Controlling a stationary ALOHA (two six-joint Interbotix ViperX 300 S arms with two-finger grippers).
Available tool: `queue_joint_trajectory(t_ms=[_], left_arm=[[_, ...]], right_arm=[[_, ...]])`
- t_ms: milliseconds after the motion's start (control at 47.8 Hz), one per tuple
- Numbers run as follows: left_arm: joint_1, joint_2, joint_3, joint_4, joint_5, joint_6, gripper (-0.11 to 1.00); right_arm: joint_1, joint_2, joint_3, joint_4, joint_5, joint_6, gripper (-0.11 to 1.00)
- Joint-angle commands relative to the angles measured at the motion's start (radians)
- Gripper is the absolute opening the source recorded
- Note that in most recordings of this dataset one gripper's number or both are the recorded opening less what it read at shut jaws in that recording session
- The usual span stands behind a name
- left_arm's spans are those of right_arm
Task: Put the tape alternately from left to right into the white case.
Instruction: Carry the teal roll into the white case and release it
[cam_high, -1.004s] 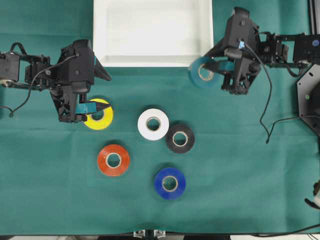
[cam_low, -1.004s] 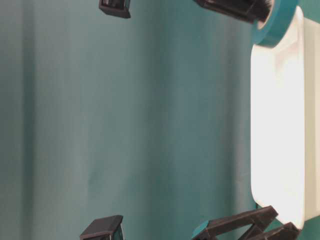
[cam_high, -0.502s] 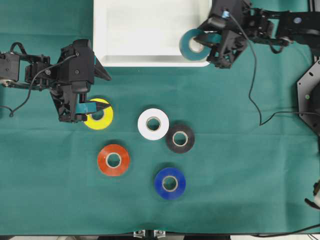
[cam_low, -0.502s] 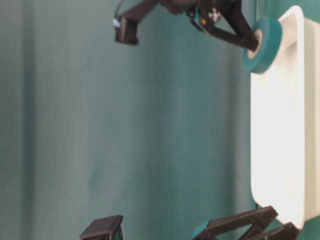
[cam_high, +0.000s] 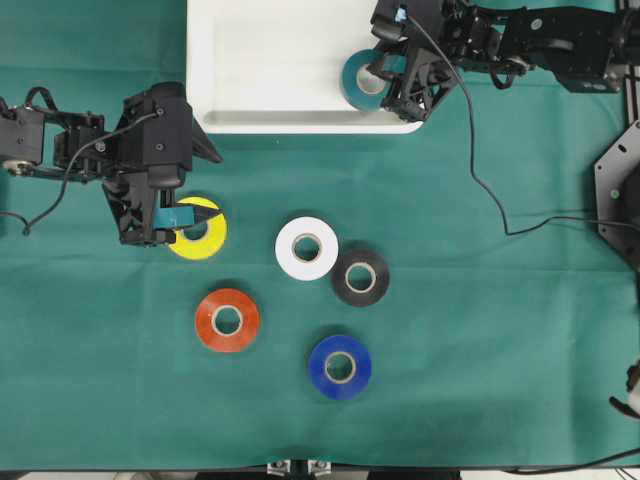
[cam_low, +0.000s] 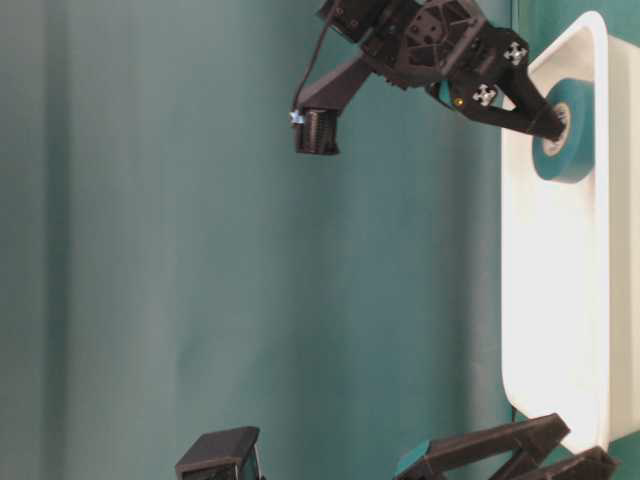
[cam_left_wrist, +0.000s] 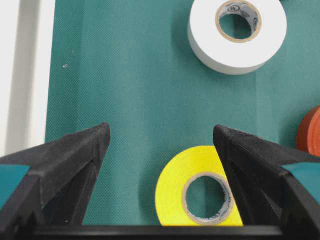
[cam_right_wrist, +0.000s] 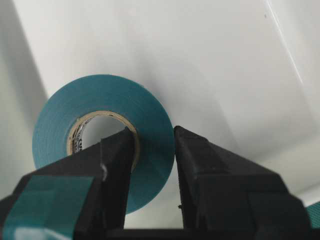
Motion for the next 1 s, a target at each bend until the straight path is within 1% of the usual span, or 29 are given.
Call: queue_joint_trajectory(t_ms=[0,669,879,983], left_arm=[[-0.002,-0.009,-0.014,-0.002,-0.003,0.002,0.65],[-0.002,-0.009,-0.018,-0.002,-0.005,0.0,0.65],[-0.002,-0.011,-0.017,-0.002,-0.005,0.0,0.65],[-0.002,-0.011,-0.015,-0.002,-0.005,0.0,0.65]], right_arm=[[-0.008,-0.011,-0.023,-0.002,-0.005,-0.002,0.25],[-0.012,-0.011,-0.023,-0.003,-0.005,-0.006,0.25],[-0.012,-0.011,-0.018,-0.031,-0.011,0.0,0.25],[-0.012,-0.011,-0.018,-0.032,-0.005,0.002,0.25]])
